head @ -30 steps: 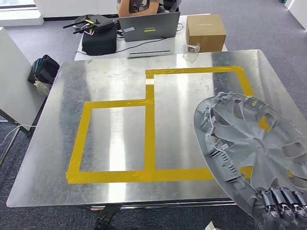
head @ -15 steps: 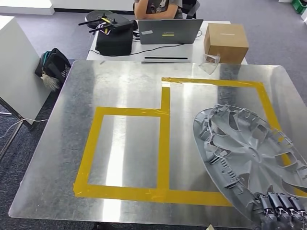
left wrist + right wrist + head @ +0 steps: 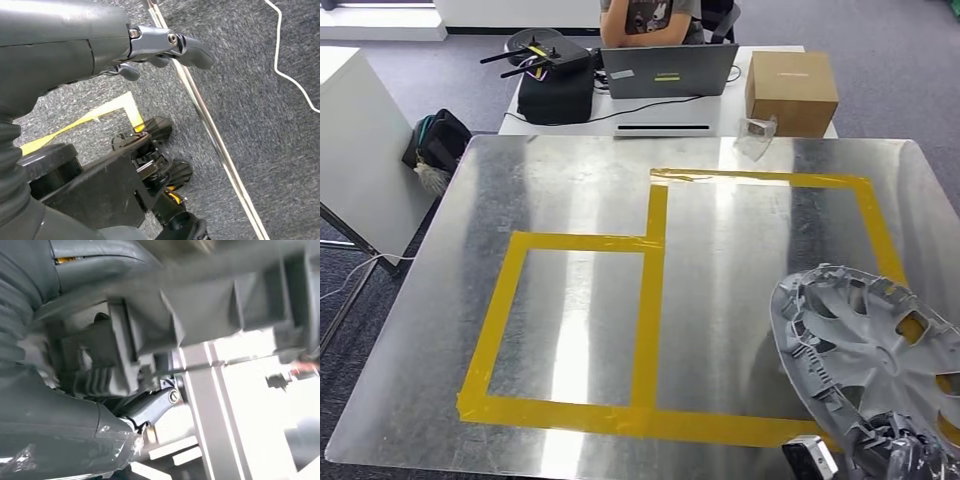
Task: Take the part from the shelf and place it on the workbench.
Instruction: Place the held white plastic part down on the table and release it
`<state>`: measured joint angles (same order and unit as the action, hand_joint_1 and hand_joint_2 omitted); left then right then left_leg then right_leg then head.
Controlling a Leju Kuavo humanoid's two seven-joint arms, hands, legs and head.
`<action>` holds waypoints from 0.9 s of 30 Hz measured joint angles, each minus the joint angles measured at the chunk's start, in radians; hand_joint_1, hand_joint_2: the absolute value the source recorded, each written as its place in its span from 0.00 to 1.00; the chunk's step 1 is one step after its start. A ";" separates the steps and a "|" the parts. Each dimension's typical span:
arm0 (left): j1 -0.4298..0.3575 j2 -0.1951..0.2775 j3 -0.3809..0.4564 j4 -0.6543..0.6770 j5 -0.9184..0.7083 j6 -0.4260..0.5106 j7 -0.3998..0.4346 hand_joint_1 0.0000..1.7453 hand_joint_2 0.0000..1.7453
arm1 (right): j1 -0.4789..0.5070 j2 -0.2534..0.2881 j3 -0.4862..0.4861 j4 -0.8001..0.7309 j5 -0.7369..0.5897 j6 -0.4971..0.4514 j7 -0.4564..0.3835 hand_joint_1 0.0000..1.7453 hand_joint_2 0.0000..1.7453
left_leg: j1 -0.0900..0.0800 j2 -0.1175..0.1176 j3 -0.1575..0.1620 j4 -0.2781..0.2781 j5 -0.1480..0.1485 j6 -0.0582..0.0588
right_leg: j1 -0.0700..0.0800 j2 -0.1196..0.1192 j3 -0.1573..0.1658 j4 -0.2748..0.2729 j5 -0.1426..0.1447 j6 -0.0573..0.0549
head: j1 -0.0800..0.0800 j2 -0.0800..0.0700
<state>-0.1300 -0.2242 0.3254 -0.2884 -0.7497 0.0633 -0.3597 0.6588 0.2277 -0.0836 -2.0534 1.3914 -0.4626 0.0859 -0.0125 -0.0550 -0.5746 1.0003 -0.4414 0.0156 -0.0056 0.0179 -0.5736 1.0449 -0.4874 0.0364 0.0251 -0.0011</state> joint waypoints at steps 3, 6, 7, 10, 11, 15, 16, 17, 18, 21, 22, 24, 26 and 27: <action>0.005 0.005 0.000 0.000 0.000 0.003 0.000 0.00 1.00 | 0.001 -0.020 -0.024 0.016 -0.023 0.065 -0.012 1.00 1.00 | 0.003 0.001 0.001 -0.002 -0.001 -0.017 | 0.002 0.000 0.000 0.000 0.000 -0.003 | 0.000 0.000; 0.007 0.008 0.000 0.000 -0.001 0.005 0.001 0.00 1.00 | 0.000 -0.021 -0.064 0.029 0.015 0.099 -0.038 1.00 1.00 | 0.003 0.001 0.001 -0.002 -0.001 -0.020 | 0.002 0.000 0.002 0.000 0.000 -0.004 | 0.001 0.000; 0.007 0.010 0.000 0.000 -0.003 0.005 0.003 0.00 1.00 | 0.000 -0.021 -0.076 0.033 0.035 0.105 -0.045 1.00 1.00 | 0.003 0.001 0.001 -0.002 -0.001 -0.020 | 0.002 0.000 0.002 -0.001 0.000 -0.004 | 0.001 0.000; 0.008 0.012 -0.002 0.000 -0.009 0.004 0.009 0.00 1.00 | -0.007 -0.019 -0.119 0.045 0.100 0.132 -0.074 1.00 1.00 | 0.003 0.001 0.002 -0.002 -0.001 -0.020 | 0.002 0.000 0.004 -0.005 0.002 -0.003 | 0.001 0.000; 0.008 0.013 -0.004 0.000 -0.012 0.002 0.011 0.00 1.00 | -0.012 -0.017 -0.138 0.050 0.118 0.144 -0.086 1.00 1.00 | 0.003 0.001 0.002 -0.002 -0.001 -0.019 | 0.002 0.000 0.005 -0.007 0.003 -0.003 | 0.001 0.000; 0.007 0.015 -0.010 0.000 -0.024 -0.010 0.012 0.00 1.00 | -0.045 -0.014 -0.211 0.074 0.157 0.185 -0.119 1.00 1.00 | 0.002 0.001 0.003 -0.002 0.000 -0.019 | 0.002 0.000 0.008 -0.011 0.006 -0.001 | 0.001 0.000; 0.007 0.015 -0.012 0.000 -0.028 -0.014 0.012 0.00 1.00 | -0.056 -0.017 -0.226 0.082 0.162 0.193 -0.122 1.00 1.00 | 0.002 0.001 0.003 -0.002 0.000 -0.018 | 0.002 0.000 0.009 -0.012 0.006 0.000 | 0.001 0.000; 0.006 0.016 -0.015 0.000 -0.031 -0.018 0.012 0.00 1.00 | -0.068 -0.020 -0.240 0.092 0.165 0.200 -0.125 1.00 1.00 | 0.002 0.001 0.003 -0.002 0.000 -0.018 | 0.002 0.000 0.010 -0.013 0.006 0.001 | 0.001 0.000; 0.005 0.016 -0.019 0.000 -0.034 -0.021 0.012 0.00 1.00 | -0.081 -0.025 -0.254 0.104 0.167 0.206 -0.126 1.00 1.00 | 0.002 0.001 0.003 -0.002 0.000 -0.018 | 0.002 0.000 0.011 -0.014 0.007 0.001 | 0.001 0.000; 0.003 0.016 -0.030 0.000 -0.041 -0.027 0.013 0.00 1.00 | -0.115 -0.049 -0.295 0.145 0.169 0.208 -0.132 1.00 1.00 | 0.002 0.001 0.004 -0.002 0.001 -0.017 | 0.001 0.000 0.012 -0.016 0.008 0.003 | 0.001 0.000; 0.003 0.016 -0.033 0.000 -0.042 -0.029 0.013 0.00 1.00 | -0.126 -0.058 -0.308 0.158 0.168 0.202 -0.136 1.00 1.00 | 0.002 0.001 0.004 -0.002 0.001 -0.017 | 0.001 0.000 0.013 -0.017 0.008 0.003 | 0.001 0.000; 0.002 0.018 -0.038 0.000 -0.042 -0.034 0.013 0.00 1.00 | -0.147 -0.073 -0.337 0.184 0.159 0.181 -0.156 1.00 1.00 | 0.002 0.001 0.004 -0.002 0.001 -0.016 | 0.001 0.000 0.014 -0.018 0.009 0.004 | 0.001 0.000; 0.001 0.019 -0.042 0.000 -0.042 -0.038 0.013 0.00 1.00 | -0.166 -0.085 -0.369 0.208 0.150 0.165 -0.179 1.00 1.00 | 0.001 0.001 0.004 -0.002 0.001 -0.015 | 0.001 0.000 0.014 -0.018 0.009 0.005 | 0.001 0.000; 0.001 0.020 -0.044 0.000 -0.042 -0.039 0.013 0.00 1.00 | -0.173 -0.089 -0.383 0.219 0.147 0.159 -0.187 1.00 1.00 | 0.001 0.001 0.004 -0.002 0.001 -0.015 | 0.000 0.000 0.014 -0.019 0.010 0.005 | 0.001 0.000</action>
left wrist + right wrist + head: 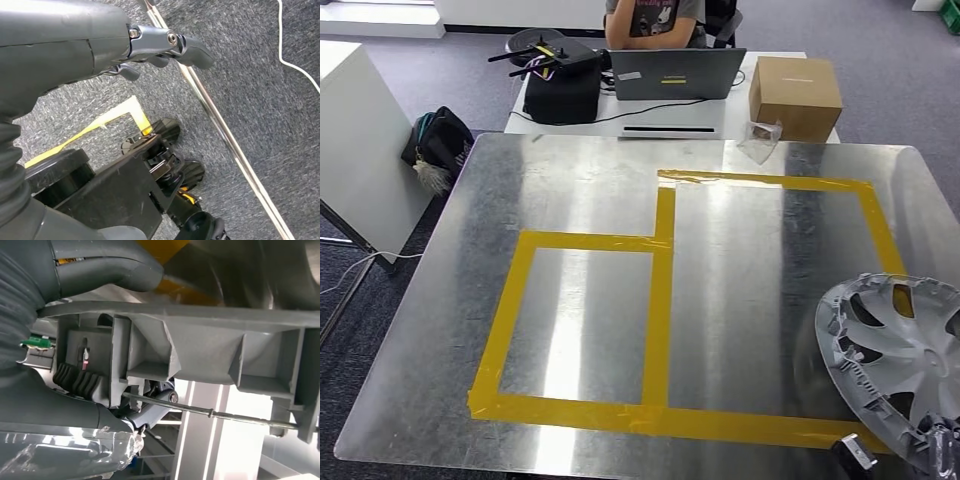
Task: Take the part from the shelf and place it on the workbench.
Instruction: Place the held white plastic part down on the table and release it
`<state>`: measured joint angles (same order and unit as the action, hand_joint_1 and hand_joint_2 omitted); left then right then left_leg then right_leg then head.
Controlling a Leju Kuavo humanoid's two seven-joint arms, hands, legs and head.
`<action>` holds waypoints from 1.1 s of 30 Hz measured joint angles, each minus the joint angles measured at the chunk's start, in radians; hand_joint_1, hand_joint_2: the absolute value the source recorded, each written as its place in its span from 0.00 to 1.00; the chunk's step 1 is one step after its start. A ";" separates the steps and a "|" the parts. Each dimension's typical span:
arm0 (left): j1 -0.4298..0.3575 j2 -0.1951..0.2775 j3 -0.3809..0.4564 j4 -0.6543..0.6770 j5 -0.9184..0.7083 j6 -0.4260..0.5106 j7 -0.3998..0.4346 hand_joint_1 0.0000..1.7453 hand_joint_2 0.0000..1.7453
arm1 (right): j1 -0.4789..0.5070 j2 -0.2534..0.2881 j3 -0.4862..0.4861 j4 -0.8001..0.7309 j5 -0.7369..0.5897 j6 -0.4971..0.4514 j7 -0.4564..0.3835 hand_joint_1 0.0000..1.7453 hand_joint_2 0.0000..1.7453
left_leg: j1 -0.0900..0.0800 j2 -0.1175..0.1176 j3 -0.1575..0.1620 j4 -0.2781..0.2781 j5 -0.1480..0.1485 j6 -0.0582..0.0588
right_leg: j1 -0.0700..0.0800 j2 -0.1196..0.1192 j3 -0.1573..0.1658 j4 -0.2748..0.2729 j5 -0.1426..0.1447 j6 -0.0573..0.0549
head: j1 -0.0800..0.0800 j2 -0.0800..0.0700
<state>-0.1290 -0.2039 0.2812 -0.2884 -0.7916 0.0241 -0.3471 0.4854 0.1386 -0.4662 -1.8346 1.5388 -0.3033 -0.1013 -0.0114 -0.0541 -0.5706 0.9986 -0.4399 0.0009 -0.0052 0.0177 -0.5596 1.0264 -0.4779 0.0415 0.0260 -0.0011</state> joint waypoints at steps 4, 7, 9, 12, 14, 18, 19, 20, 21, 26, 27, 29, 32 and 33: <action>0.000 0.003 -0.010 0.000 -0.001 -0.002 -0.001 0.00 1.00 | -0.021 -0.006 -0.039 0.028 -0.005 -0.035 -0.045 1.00 1.00 | 0.000 0.000 0.000 0.000 0.000 0.000 | -0.001 0.000 0.000 0.000 0.000 0.000 | 0.000 0.000; 0.000 0.003 -0.017 0.000 -0.006 -0.008 -0.002 0.00 1.00 | -0.038 -0.006 -0.063 0.051 0.002 -0.061 -0.091 1.00 1.00 | 0.000 0.000 0.000 0.000 0.000 0.000 | -0.001 0.000 0.000 0.000 0.000 0.000 | 0.000 0.000; -0.002 0.003 -0.022 0.000 -0.009 -0.012 -0.002 0.00 1.00 | -0.047 -0.007 -0.069 0.065 0.011 -0.066 -0.107 1.00 1.00 | 0.000 0.000 0.000 0.000 0.000 0.001 | -0.001 0.000 0.000 0.000 0.000 0.000 | 0.000 0.000; -0.004 0.004 -0.030 0.000 -0.013 -0.019 -0.002 0.00 1.00 | -0.053 -0.013 -0.067 0.080 0.022 -0.076 -0.116 1.00 1.00 | 0.000 0.000 0.000 0.000 0.000 0.001 | -0.001 0.000 0.000 0.000 0.000 0.001 | 0.000 0.000; -0.007 0.004 -0.037 0.000 -0.017 -0.024 -0.001 0.00 1.00 | -0.051 -0.028 -0.052 0.090 0.028 -0.085 -0.108 1.00 1.00 | 0.000 0.000 0.000 0.000 0.000 0.001 | -0.001 0.000 0.000 0.000 0.001 0.001 | 0.000 0.000; -0.014 0.004 -0.047 0.000 -0.022 -0.033 0.001 0.00 1.00 | -0.045 -0.081 0.019 0.107 0.031 -0.094 -0.042 1.00 1.00 | -0.001 0.001 0.000 0.000 0.000 0.001 | -0.001 0.001 0.000 0.000 0.001 0.001 | 0.000 0.000; -0.015 0.004 -0.051 0.000 -0.024 -0.036 0.002 0.00 1.00 | -0.042 -0.100 0.047 0.111 0.032 -0.095 -0.008 1.00 1.00 | -0.001 0.001 0.000 0.000 0.000 0.001 | -0.001 0.001 0.001 0.000 0.001 0.001 | 0.000 0.000; -0.017 0.004 -0.055 0.000 -0.025 -0.038 0.004 0.00 1.00 | -0.040 -0.123 0.082 0.114 0.032 -0.095 0.030 1.00 1.00 | -0.001 0.001 0.000 0.000 0.001 0.001 | -0.001 0.001 0.001 0.000 0.001 0.001 | 0.000 0.000; -0.019 0.003 -0.060 0.000 -0.028 -0.041 0.006 0.00 1.00 | -0.039 -0.150 0.130 0.117 0.032 -0.094 0.074 1.00 1.00 | -0.001 0.001 0.000 0.000 0.001 0.002 | -0.001 0.001 0.001 0.000 0.002 0.001 | 0.000 0.000; -0.031 0.002 -0.084 0.000 -0.033 -0.056 0.019 0.00 1.00 | -0.065 -0.275 0.397 0.135 0.026 -0.090 0.250 1.00 1.00 | -0.001 0.002 0.000 0.000 0.002 0.003 | -0.001 0.003 0.000 0.000 0.003 0.002 | 0.000 0.000; -0.032 0.002 -0.089 0.000 -0.034 -0.058 0.020 0.00 1.00 | -0.076 -0.299 0.450 0.139 0.020 -0.089 0.274 1.00 1.00 | -0.001 0.002 0.000 0.000 0.002 0.003 | -0.001 0.003 0.000 0.000 0.003 0.002 | 0.000 0.000; -0.037 0.002 -0.098 0.000 -0.035 -0.063 0.022 0.00 1.00 | -0.102 -0.343 0.556 0.146 0.012 -0.089 0.309 1.00 1.00 | -0.001 0.002 0.000 0.000 0.002 0.003 | -0.001 0.004 0.000 0.000 0.004 0.002 | 0.000 0.000; -0.041 0.002 -0.111 0.000 -0.035 -0.069 0.025 0.00 1.00 | -0.138 -0.390 0.687 0.153 0.007 -0.090 0.332 1.00 1.00 | -0.001 0.003 0.000 0.000 0.003 0.004 | -0.001 0.004 0.000 0.000 0.004 0.002 | 0.000 0.000; -0.042 0.002 -0.113 0.000 -0.035 -0.070 0.026 0.00 1.00 | -0.147 -0.403 0.724 0.155 0.006 -0.091 0.336 1.00 1.00 | -0.001 0.003 0.000 0.000 0.003 0.004 | -0.001 0.003 0.000 0.000 0.004 0.002 | 0.000 0.000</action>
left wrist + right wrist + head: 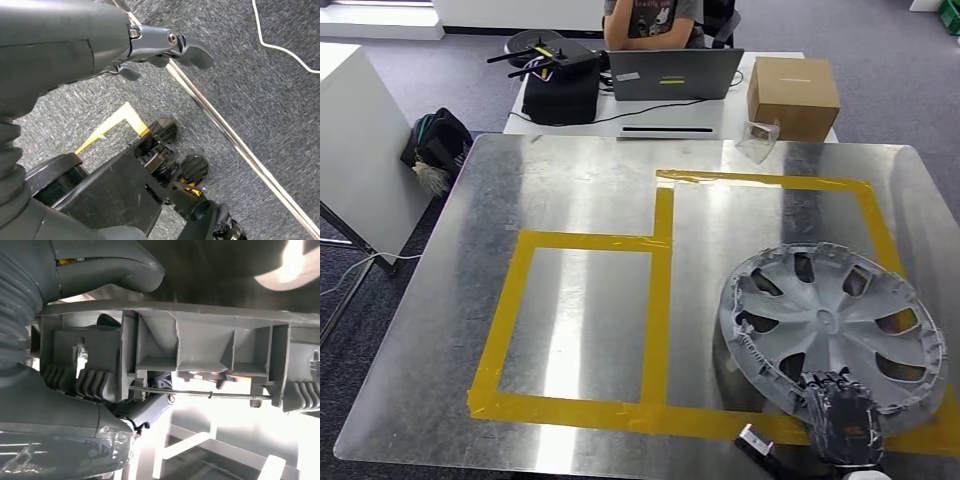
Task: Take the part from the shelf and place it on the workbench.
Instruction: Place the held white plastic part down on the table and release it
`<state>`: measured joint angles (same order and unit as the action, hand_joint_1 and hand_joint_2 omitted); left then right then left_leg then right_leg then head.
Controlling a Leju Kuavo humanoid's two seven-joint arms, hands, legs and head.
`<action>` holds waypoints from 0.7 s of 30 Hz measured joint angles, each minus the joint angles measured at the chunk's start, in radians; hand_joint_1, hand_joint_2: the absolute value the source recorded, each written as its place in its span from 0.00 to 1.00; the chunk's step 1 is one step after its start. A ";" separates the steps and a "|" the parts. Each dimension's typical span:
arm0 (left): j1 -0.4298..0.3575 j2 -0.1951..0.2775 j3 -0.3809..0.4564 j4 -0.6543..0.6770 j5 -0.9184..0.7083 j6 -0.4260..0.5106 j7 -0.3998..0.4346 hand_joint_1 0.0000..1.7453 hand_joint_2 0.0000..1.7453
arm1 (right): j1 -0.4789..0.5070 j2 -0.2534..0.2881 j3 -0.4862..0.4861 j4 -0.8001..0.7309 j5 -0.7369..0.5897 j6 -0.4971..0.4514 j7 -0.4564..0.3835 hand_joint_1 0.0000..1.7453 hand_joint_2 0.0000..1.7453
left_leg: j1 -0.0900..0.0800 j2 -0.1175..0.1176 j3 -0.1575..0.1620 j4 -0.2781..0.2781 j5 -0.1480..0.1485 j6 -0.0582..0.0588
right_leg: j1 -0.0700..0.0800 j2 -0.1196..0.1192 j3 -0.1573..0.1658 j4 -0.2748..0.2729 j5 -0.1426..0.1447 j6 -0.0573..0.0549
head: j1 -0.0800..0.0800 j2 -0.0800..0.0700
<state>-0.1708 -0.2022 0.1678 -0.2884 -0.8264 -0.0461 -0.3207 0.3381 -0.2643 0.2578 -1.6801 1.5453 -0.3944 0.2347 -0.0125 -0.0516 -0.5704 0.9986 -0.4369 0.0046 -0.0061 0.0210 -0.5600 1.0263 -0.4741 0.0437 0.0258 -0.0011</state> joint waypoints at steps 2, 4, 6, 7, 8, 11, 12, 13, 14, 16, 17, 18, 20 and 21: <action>0.000 0.000 -0.003 0.000 0.000 -0.002 0.002 0.00 1.00 | -0.014 -0.020 0.052 0.002 -0.001 -0.002 0.006 1.00 1.00 | 0.000 0.000 0.000 0.000 0.000 0.000 | 0.000 0.000 0.000 0.000 0.000 0.000 | 0.000 0.000; -0.001 0.000 -0.004 0.000 0.000 -0.002 0.003 0.00 1.00 | -0.019 -0.028 0.070 0.003 -0.001 -0.002 0.009 1.00 1.00 | 0.000 0.000 0.000 0.000 0.000 0.000 | 0.000 0.000 0.000 0.000 0.000 0.000 | 0.000 0.000; -0.001 0.000 -0.004 0.000 0.000 -0.002 0.003 0.00 1.00 | -0.020 -0.029 0.073 0.003 -0.001 -0.002 0.010 1.00 1.00 | 0.000 0.000 0.000 0.000 0.000 0.000 | 0.000 0.000 0.000 0.000 0.000 0.000 | 0.000 0.000; -0.001 0.000 -0.005 0.000 0.000 -0.002 0.003 0.00 1.00 | -0.022 -0.030 0.077 0.004 -0.002 -0.002 0.010 1.00 1.00 | 0.000 0.000 0.000 0.000 0.000 0.000 | 0.000 0.000 0.000 0.000 0.000 0.000 | 0.000 0.000; -0.001 0.000 -0.006 0.000 0.000 -0.002 0.003 0.00 1.00 | -0.027 -0.038 0.094 0.005 -0.002 -0.002 0.013 1.00 1.00 | 0.000 0.000 0.000 0.000 0.000 0.000 | 0.000 0.000 0.000 0.000 0.000 0.000 | 0.000 0.000; -0.003 0.000 -0.011 0.000 0.001 -0.002 0.004 0.00 1.00 | -0.045 -0.069 0.151 0.009 -0.008 -0.003 0.028 1.00 1.00 | -0.001 0.000 0.000 0.000 0.000 0.000 | 0.000 0.000 0.000 0.000 0.000 0.000 | 0.000 0.000; -0.003 0.000 -0.013 0.000 0.002 -0.001 0.004 0.00 1.00 | -0.047 -0.074 0.161 0.009 -0.013 -0.003 0.039 1.00 1.00 | -0.001 0.000 0.000 0.000 0.000 0.000 | -0.001 0.000 0.000 0.000 0.000 0.000 | 0.000 0.000; -0.003 0.001 -0.014 0.000 0.004 0.000 0.003 0.00 1.00 | -0.048 -0.081 0.169 0.009 -0.020 -0.003 0.052 1.00 1.00 | -0.001 0.000 0.000 0.000 0.000 0.000 | -0.001 0.000 0.000 0.000 0.000 0.000 | 0.000 0.000; -0.002 0.001 -0.014 0.000 0.008 0.001 0.002 0.00 1.00 | -0.048 -0.087 0.175 0.009 -0.030 -0.001 0.071 1.00 1.00 | -0.001 0.000 0.000 0.000 0.000 0.000 | -0.001 0.000 0.000 0.000 0.000 0.000 | 0.000 0.000; -0.001 0.002 -0.014 0.000 0.020 0.004 -0.005 0.00 1.00 | -0.041 -0.101 0.179 0.009 -0.057 0.007 0.114 1.00 1.00 | -0.001 0.000 0.000 0.000 0.000 0.000 | -0.001 0.000 0.000 0.000 0.000 0.000 | 0.000 0.000; 0.000 0.002 -0.014 0.000 0.026 0.006 -0.010 0.00 1.00 | -0.035 -0.108 0.177 0.009 -0.071 0.010 0.134 1.00 1.00 | -0.001 0.000 0.000 0.000 0.000 0.001 | -0.001 0.000 0.000 0.000 0.000 0.000 | 0.000 0.000; 0.002 0.004 -0.014 0.000 0.032 0.007 -0.016 0.00 1.00 | -0.028 -0.115 0.173 0.009 -0.084 0.013 0.147 1.00 1.00 | -0.001 0.000 0.000 0.000 0.000 0.001 | -0.001 0.000 0.000 0.000 0.000 0.000 | 0.000 0.000; 0.005 0.007 -0.014 0.000 0.040 0.008 -0.024 0.00 1.00 | -0.013 -0.128 0.160 0.009 -0.099 0.012 0.154 1.00 1.00 | -0.001 0.000 0.000 0.000 -0.001 0.001 | -0.001 0.000 0.000 0.000 0.000 0.000 | 0.000 0.000; 0.006 0.009 -0.014 0.000 0.042 0.008 -0.027 0.00 1.00 | -0.007 -0.132 0.153 0.008 -0.103 0.011 0.153 1.00 1.00 | -0.001 0.000 0.000 0.000 -0.001 0.001 | -0.001 0.000 0.000 0.000 0.000 0.000 | 0.000 0.000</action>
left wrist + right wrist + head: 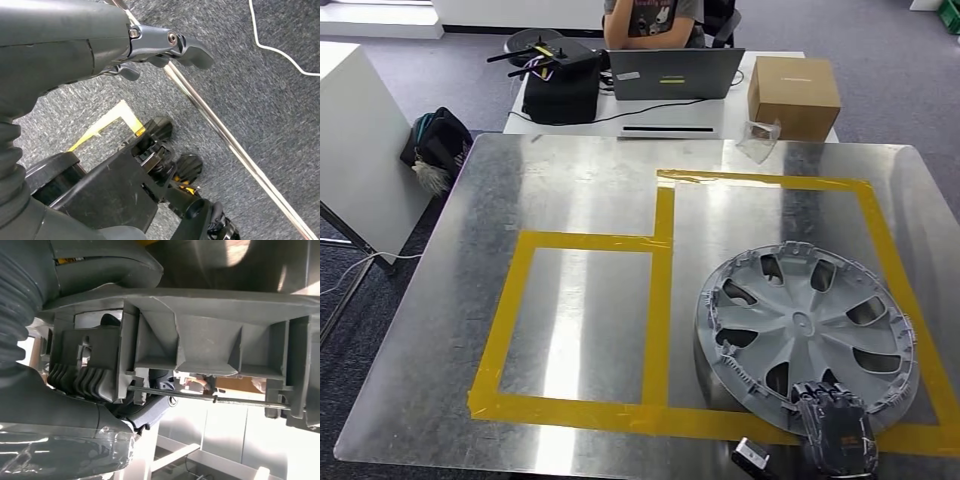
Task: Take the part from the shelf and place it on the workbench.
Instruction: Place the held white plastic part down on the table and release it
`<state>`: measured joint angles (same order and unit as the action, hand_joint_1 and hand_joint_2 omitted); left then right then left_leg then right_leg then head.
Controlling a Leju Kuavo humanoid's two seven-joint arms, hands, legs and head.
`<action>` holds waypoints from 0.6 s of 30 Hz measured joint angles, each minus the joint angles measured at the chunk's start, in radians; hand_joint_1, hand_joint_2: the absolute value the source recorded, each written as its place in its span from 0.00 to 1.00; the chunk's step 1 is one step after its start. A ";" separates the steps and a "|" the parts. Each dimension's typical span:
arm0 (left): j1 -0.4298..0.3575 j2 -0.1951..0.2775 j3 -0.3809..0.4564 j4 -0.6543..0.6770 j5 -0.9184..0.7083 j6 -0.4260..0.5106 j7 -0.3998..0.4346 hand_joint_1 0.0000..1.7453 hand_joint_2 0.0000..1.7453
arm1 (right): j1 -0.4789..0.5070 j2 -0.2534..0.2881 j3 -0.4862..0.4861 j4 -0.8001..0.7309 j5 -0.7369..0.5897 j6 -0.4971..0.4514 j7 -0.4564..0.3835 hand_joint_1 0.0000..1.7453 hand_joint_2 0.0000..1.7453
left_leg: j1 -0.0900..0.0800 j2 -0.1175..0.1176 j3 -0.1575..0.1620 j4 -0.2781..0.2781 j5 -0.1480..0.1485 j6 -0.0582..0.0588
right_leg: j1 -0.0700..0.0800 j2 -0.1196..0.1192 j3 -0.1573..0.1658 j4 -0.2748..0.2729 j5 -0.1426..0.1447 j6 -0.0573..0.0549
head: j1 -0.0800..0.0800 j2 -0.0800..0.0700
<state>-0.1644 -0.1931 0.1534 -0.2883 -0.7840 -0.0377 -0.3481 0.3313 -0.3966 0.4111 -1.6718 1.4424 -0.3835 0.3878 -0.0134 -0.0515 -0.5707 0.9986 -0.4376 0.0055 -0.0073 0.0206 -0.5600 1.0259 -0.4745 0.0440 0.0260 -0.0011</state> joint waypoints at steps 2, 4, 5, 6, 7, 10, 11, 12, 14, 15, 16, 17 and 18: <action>0.002 0.004 0.000 0.000 0.003 0.002 -0.003 0.00 1.00 | 0.012 -0.006 -0.013 -0.001 -0.005 -0.003 -0.003 1.00 1.00 | 0.000 0.000 0.000 0.000 0.000 0.000 | 0.000 0.000 0.000 0.000 0.000 0.000 | 0.000 0.000; 0.004 0.007 0.000 0.000 0.003 0.004 -0.005 0.00 1.00 | 0.020 -0.010 -0.023 -0.001 -0.007 -0.004 -0.006 0.91 1.00 | 0.000 0.000 0.000 0.000 0.000 0.000 | 0.000 0.000 0.000 0.000 0.000 0.000 | 0.000 0.000; 0.004 0.009 0.000 0.000 0.003 0.004 -0.005 0.00 1.00 | 0.023 -0.012 -0.027 -0.001 -0.007 -0.004 -0.007 0.66 1.00 | 0.000 0.000 0.000 0.000 0.000 0.000 | 0.000 0.000 0.000 0.000 0.000 0.000 | 0.000 0.000; 0.005 0.011 0.000 0.000 0.003 0.001 -0.006 0.00 1.00 | 0.025 -0.013 -0.031 -0.001 -0.007 -0.003 -0.008 0.41 1.00 | 0.000 0.000 0.000 0.000 0.000 0.000 | 0.000 0.000 0.000 0.000 0.000 0.000 | 0.000 0.000; 0.005 0.012 0.000 0.000 0.005 -0.004 -0.007 0.00 0.75 | 0.027 -0.013 -0.034 -0.001 -0.006 -0.002 -0.009 0.16 1.00 | 0.000 0.000 0.000 0.000 0.000 0.000 | 0.000 0.000 0.000 0.000 0.000 0.000 | 0.000 0.000; 0.007 0.017 0.000 0.000 0.019 -0.022 -0.016 0.00 0.00 | 0.031 -0.013 -0.047 -0.001 0.000 -0.001 -0.012 0.00 1.00 | 0.000 0.000 0.000 0.000 0.000 0.000 | 0.000 0.000 0.000 0.000 0.000 0.000 | 0.000 0.000; 0.007 0.018 0.000 0.000 0.023 -0.024 -0.019 0.00 0.00 | 0.034 -0.013 -0.051 -0.001 0.003 -0.002 -0.013 0.00 1.00 | 0.000 0.000 0.000 0.000 0.000 0.000 | 0.000 0.000 0.000 0.000 0.000 0.000 | 0.000 0.000; 0.008 0.020 0.001 0.000 0.026 -0.024 -0.020 0.00 0.00 | 0.036 -0.013 -0.054 -0.001 0.005 -0.003 -0.014 0.00 1.00 | 0.000 0.000 0.000 0.000 0.000 0.000 | 0.000 0.000 0.000 0.000 0.000 0.000 | 0.000 0.000; 0.008 0.021 0.001 0.001 0.028 -0.018 -0.020 0.00 0.00 | 0.041 -0.012 -0.060 -0.001 0.010 -0.004 -0.012 0.00 1.00 | 0.000 0.000 0.000 0.000 0.000 0.000 | 0.000 0.000 0.000 0.000 0.000 0.000 | 0.000 0.000; 0.009 0.022 0.001 0.001 0.029 -0.015 -0.019 0.00 0.00 | 0.043 -0.011 -0.063 -0.002 0.012 -0.004 -0.010 0.00 1.00 | 0.000 0.000 0.000 0.000 0.000 0.000 | 0.000 0.000 0.000 0.000 0.000 0.000 | 0.000 0.000; 0.009 0.022 0.001 0.001 0.030 -0.011 -0.018 0.00 0.00 | 0.046 -0.010 -0.067 -0.004 0.013 -0.005 -0.008 0.00 1.00 | -0.001 0.000 0.000 0.000 0.000 0.000 | -0.001 0.000 0.000 0.000 0.000 0.000 | 0.000 0.000; 0.009 0.023 0.001 0.001 0.032 -0.008 -0.017 0.00 0.00 | 0.050 -0.007 -0.072 -0.007 0.010 -0.006 -0.007 0.00 1.00 | -0.001 0.000 0.000 0.000 0.000 0.000 | -0.001 0.000 0.000 0.000 0.000 0.000 | 0.000 0.000; 0.010 0.023 0.001 0.001 0.033 -0.005 -0.017 0.00 0.00 | 0.055 -0.004 -0.077 -0.011 0.001 -0.008 -0.008 0.00 1.00 | -0.001 0.000 0.000 0.000 0.000 0.000 | -0.001 0.000 0.000 0.000 0.000 0.000 | 0.000 0.000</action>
<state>-0.1543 -0.1698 0.1541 -0.2876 -0.7511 -0.0423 -0.3647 0.3864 -0.4002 0.3346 -1.6827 1.4434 -0.3911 0.3803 -0.0140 -0.0515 -0.5711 0.9986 -0.4377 0.0058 -0.0078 0.0204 -0.5603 1.0258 -0.4745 0.0440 0.0261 -0.0011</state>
